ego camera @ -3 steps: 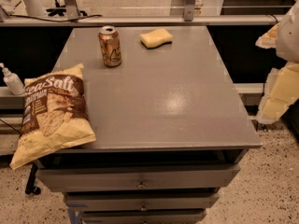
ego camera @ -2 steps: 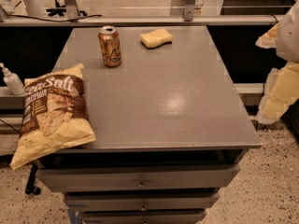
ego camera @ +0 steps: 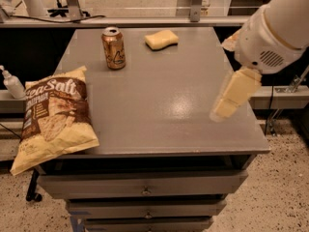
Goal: Pick orange can
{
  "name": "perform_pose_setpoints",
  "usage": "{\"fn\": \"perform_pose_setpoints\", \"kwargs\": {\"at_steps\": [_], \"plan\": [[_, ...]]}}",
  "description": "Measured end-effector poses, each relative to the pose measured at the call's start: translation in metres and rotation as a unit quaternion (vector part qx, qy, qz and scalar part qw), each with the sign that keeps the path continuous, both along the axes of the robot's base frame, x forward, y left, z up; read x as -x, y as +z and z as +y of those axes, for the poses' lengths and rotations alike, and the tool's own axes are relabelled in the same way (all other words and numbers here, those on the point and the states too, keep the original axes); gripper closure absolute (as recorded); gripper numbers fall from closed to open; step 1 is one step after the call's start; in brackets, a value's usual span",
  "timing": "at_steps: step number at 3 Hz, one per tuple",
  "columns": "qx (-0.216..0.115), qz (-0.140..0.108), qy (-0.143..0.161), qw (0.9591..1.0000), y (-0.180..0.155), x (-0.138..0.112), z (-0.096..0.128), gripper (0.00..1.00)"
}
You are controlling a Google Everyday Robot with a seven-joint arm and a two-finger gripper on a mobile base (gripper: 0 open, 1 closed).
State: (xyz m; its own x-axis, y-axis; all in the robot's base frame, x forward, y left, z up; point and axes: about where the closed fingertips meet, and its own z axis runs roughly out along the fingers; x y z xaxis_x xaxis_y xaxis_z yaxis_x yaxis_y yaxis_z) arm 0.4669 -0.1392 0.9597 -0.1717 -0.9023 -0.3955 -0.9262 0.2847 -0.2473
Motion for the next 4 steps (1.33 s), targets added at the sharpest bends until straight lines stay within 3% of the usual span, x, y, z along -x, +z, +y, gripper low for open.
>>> {"fn": "perform_pose_setpoints", "kwargs": {"at_steps": [1,2,3,4], "plan": [[-0.074,-0.014,0.029,0.9967,-0.019,-0.027,0.071,0.00],[-0.152,-0.020,0.051,0.9868,-0.042,-0.057,0.139,0.00],[-0.223,-0.053,0.048,0.9723,-0.038,-0.099,0.202,0.00],[-0.221,-0.052,0.049,0.9726,-0.038,-0.098,0.201,0.00]]}}
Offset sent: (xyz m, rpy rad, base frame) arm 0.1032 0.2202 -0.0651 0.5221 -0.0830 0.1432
